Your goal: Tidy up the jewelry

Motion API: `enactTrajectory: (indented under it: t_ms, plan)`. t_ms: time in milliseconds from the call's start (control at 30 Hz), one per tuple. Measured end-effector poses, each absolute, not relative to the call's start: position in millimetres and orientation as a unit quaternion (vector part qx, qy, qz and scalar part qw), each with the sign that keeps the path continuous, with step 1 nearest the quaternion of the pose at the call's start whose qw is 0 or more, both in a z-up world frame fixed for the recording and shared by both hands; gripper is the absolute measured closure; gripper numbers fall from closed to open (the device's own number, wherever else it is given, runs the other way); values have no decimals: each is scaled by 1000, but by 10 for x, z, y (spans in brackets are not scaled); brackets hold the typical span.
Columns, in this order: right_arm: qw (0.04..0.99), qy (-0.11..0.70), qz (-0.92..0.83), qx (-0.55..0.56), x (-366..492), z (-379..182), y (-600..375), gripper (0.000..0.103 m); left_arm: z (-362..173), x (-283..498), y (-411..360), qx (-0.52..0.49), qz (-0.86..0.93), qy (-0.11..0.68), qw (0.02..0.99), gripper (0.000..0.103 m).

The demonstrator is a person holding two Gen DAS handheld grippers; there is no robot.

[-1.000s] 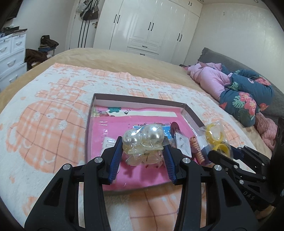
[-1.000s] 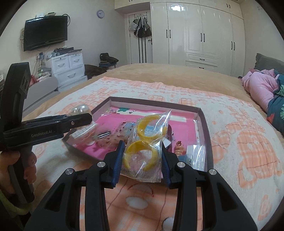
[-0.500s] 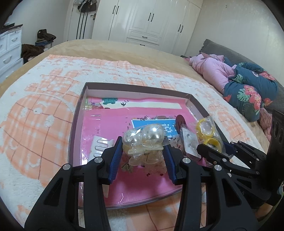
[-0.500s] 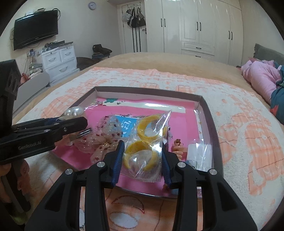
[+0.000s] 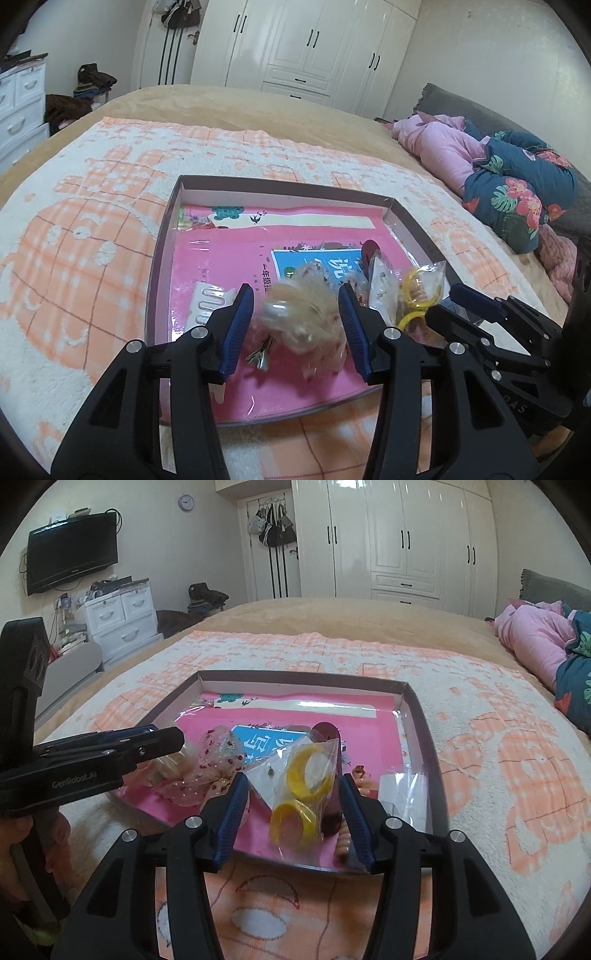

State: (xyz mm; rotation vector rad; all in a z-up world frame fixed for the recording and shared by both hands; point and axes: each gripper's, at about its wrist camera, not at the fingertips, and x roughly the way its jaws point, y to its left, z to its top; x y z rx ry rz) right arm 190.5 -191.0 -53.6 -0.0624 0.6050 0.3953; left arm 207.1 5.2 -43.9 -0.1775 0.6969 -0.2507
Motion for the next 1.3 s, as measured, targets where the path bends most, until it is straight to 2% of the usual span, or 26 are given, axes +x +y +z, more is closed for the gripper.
enactTrajectory:
  t_ms: [367,500,633,700,833,900,1000,1067,1300]
  plan:
    - [944,271,188,-25,1616,-339,-2109,49,-243,1798,88,-91,-116,319,936,62]
    - [949,256,184,-24,1476,-252,-2178,46,-188,1656,104,-92,-113,311,939,53]
    - [955,236,179,-19,1301,-176,-2257,34,-139,1471,106,-87,-109,301,943,41]
    - [957,228,179,-19,1221,-147,-2283,31,-106,1352,101,-81,-106,292,947,28]
    - [960,219,176,-18,1087,-113,-2329,25,-47,1176,76,-69,-103,274,954,21]
    - [961,213,174,-14,1015,-98,-2359,21,-25,1119,69,-66,-100,269,956,13]
    - [964,204,170,-13,928,-89,-2390,16,13,1032,51,-61,-100,258,959,12]
    - [967,196,165,-8,874,-88,-2420,9,27,987,47,-60,-100,252,961,12]
    - [971,182,155,-2,737,-91,-2503,6,26,869,61,-62,-105,242,962,11]
